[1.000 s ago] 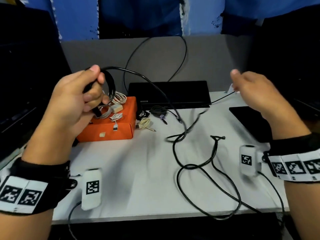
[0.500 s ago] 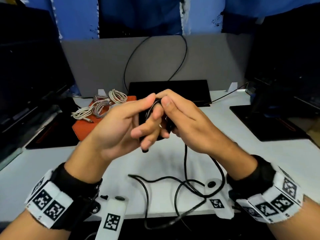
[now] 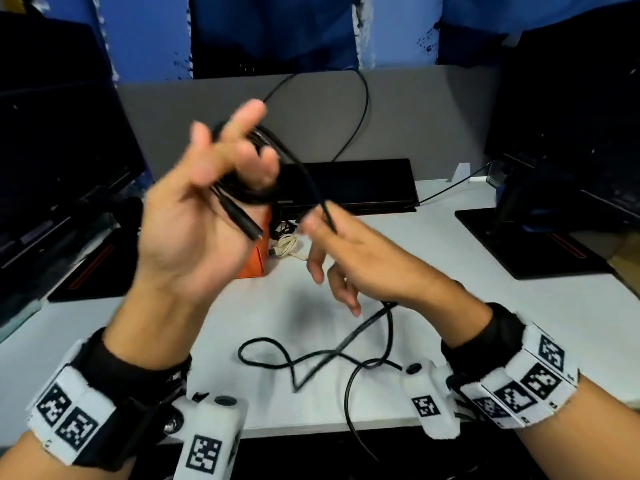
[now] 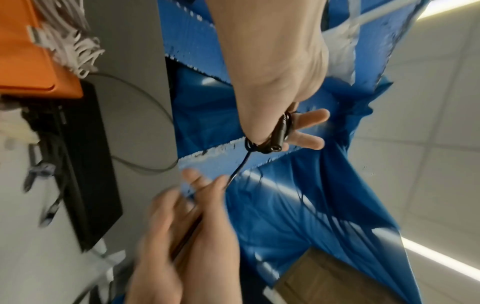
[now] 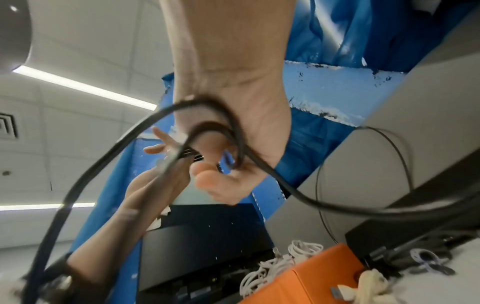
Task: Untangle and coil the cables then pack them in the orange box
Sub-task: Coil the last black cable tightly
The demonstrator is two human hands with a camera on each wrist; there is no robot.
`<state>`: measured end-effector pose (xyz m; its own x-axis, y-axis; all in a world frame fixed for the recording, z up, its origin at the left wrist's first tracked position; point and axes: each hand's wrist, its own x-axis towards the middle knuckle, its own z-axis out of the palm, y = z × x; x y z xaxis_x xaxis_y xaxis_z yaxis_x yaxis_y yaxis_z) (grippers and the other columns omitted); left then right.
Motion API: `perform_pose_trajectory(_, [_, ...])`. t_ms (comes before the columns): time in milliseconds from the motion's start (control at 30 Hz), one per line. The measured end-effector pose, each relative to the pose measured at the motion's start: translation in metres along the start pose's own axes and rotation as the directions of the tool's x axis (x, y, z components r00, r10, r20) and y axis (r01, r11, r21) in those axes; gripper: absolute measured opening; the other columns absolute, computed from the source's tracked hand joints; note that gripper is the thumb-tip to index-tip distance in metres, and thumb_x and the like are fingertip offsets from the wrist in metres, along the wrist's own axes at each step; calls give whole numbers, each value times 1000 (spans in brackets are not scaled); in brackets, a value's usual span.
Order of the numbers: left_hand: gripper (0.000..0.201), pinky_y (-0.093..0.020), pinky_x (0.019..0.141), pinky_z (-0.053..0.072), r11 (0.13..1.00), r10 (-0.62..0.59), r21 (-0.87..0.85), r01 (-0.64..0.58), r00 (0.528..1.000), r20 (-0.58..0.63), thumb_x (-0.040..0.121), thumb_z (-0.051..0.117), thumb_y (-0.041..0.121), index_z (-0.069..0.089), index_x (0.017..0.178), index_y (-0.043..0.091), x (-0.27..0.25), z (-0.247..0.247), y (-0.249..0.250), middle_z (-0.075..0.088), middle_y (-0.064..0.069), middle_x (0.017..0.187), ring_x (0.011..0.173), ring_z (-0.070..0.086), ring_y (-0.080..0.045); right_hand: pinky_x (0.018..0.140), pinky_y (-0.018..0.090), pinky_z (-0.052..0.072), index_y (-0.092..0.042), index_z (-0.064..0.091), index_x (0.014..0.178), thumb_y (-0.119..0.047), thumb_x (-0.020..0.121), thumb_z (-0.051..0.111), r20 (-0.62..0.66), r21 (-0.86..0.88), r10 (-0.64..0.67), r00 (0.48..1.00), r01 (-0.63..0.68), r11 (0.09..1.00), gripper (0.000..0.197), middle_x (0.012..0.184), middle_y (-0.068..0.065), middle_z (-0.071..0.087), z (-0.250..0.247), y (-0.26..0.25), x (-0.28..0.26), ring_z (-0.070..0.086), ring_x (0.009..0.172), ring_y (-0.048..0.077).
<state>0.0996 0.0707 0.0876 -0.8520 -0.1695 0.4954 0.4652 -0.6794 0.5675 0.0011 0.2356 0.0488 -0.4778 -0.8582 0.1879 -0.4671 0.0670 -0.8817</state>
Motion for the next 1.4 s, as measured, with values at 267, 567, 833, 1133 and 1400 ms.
perform_pose_trajectory(267, [38,-20,88,51,-28,301,984,-173,938,174,112,35,23,38,147,9,0,-15,2,75,10,112,89,74,-5,61,29,46,-24,61,116,-43,105,53,461,-449,138,877,96,888,23,66,-8,51,18,-12,-13,49,58,3])
perform_pose_trajectory(567, [30,-10,53,41,105,-311,945,309,913,-264,106,50,34,71,112,14,-2,-33,31,56,13,62,54,50,-3,49,18,31,-25,83,79,-76,88,53,-193,-269,-153,969,97,958,60,53,2,38,-75,-35,-28,35,50,9])
perform_pose_trajectory(833, [46,-32,55,22,409,-163,901,142,983,-81,74,79,61,77,85,17,-6,-85,91,34,3,52,47,45,-5,41,22,25,-21,71,76,-68,82,70,-785,-78,18,619,-127,989,48,50,-10,40,-200,42,-43,31,44,9])
perform_pose_trajectory(1133, [33,-18,60,47,571,188,803,169,926,-328,105,48,25,57,74,19,14,-77,77,26,12,41,33,23,-6,95,47,54,-21,76,105,-58,92,63,-732,-411,251,634,-704,579,42,109,11,73,-210,73,-37,66,104,37])
perform_pose_trajectory(1400, [27,-25,58,47,706,-228,652,277,960,-161,97,54,27,56,76,11,1,-10,-1,29,7,37,29,22,-8,114,13,32,-32,46,154,-50,109,38,-217,-470,-211,953,88,878,49,149,-18,53,-52,-25,-11,47,135,-5])
